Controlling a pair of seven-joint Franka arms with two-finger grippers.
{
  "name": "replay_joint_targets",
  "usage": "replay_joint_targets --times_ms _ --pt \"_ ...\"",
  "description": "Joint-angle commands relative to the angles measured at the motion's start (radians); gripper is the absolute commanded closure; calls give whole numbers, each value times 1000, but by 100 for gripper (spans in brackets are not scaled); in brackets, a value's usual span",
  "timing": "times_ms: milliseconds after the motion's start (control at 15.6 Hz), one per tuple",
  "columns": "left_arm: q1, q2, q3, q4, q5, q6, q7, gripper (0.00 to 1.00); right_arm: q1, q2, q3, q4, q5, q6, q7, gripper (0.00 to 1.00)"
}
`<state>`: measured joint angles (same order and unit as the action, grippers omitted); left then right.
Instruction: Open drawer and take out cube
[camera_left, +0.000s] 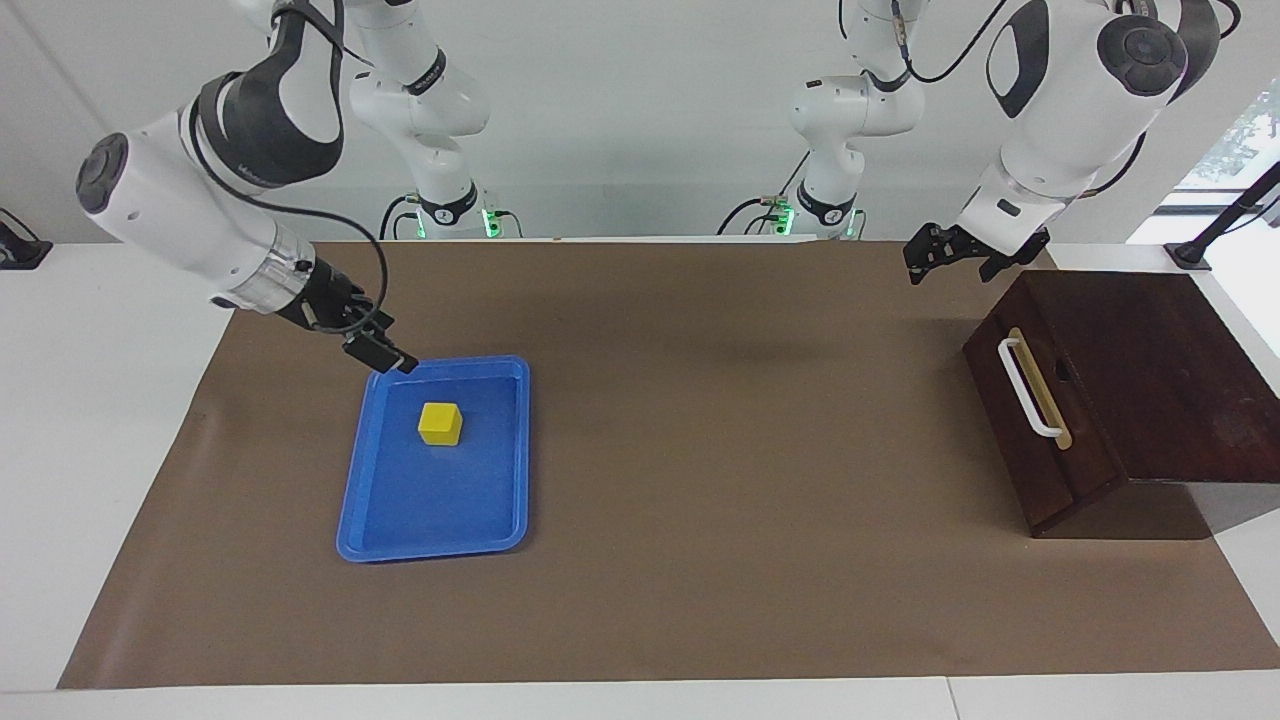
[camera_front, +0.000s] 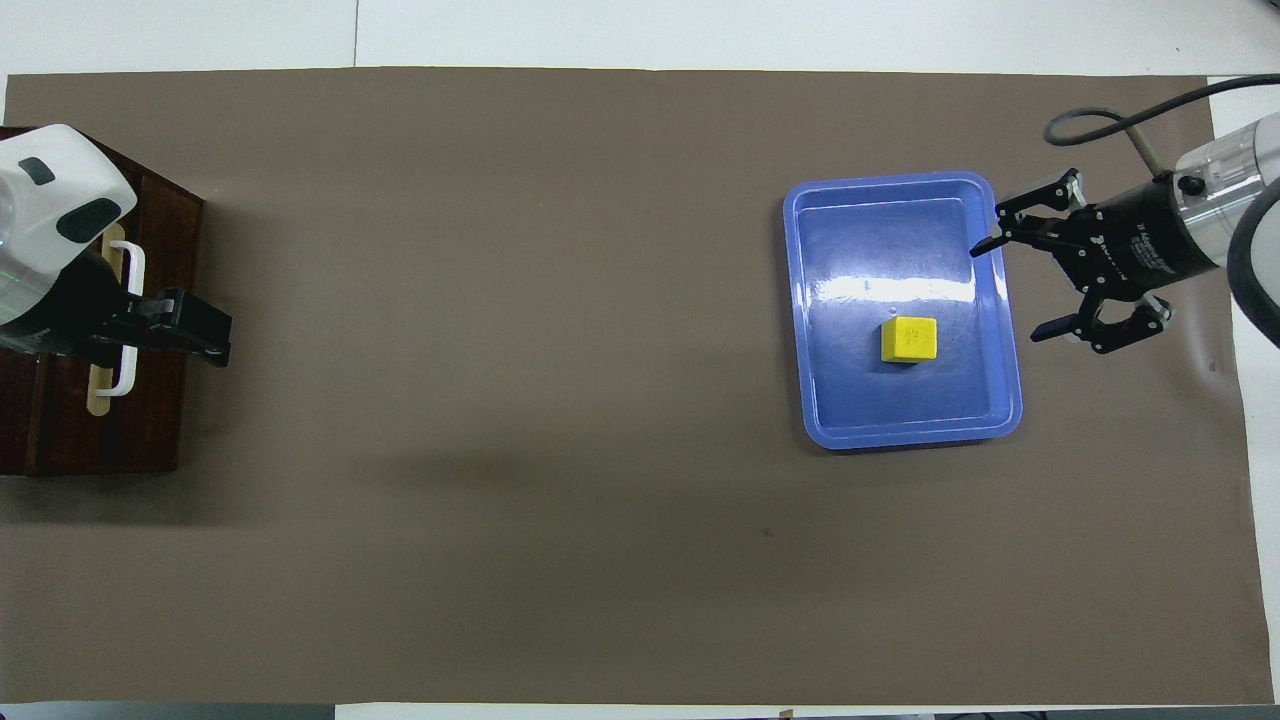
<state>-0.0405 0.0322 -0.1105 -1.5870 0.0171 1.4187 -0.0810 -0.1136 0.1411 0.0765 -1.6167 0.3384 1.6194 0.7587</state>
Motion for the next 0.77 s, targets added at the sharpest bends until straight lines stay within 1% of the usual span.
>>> replay_joint_targets --times_ms 0,129,193,257,321,450,514,578,707 --pt "-6 -11 20 9 -9 -58 24 0 -9 -53 11 18 -125 -33 -261 0" --pt "13 -12 11 10 -9 -63 20 0 -9 -98 11 18 -209 -39 -486 0" --pt "13 -26 12 4 -9 -66 23 0 -11 -115 11 20 -255 -39 -601 0" --pt "13 -46 12 -13 -9 -64 24 0 -15 -130 11 20 -295 -38 -707 0" --pt "13 -57 15 -37 -9 -49 21 0 -24 -136 12 21 -314 -38 -773 0" --pt "14 -44 29 -15 -11 -29 23 0 -44 -133 14 21 -338 -27 -870 0" --pt "14 -49 23 -15 -11 -29 23 0 -55 -133 23 21 -352 -29 -881 0" --pt "11 -58 22 -28 -11 -29 20 0 -81 -133 49 18 -354 -41 -881 0" --pt "11 -58 22 -27 -11 -20 15 0 -87 -133 51 8 -351 -64 -878 0"
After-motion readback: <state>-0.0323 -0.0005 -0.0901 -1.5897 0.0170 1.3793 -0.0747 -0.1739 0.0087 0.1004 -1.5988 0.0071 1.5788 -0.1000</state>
